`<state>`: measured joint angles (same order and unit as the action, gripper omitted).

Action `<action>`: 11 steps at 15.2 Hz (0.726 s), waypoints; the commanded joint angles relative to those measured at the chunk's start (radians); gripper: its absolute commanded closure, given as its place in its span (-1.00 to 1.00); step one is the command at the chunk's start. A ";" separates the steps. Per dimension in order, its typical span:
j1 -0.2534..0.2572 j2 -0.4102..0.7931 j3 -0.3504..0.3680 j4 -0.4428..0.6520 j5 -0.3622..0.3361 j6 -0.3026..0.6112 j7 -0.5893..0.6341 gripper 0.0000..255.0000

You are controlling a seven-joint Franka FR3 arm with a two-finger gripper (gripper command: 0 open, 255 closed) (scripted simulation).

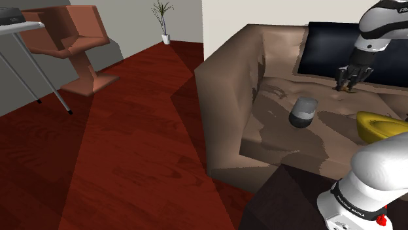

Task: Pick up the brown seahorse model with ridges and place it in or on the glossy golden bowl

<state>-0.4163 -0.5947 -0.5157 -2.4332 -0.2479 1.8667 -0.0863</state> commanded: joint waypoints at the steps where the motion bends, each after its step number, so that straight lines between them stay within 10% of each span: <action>1: -0.036 -0.058 -0.014 -0.022 -0.033 -0.033 -0.031 1.00; 11: -0.201 -0.242 -0.130 -0.062 -0.185 -0.149 -0.227 1.00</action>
<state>-0.6011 -0.8181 -0.6389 -2.5015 -0.4202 1.7410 -0.2913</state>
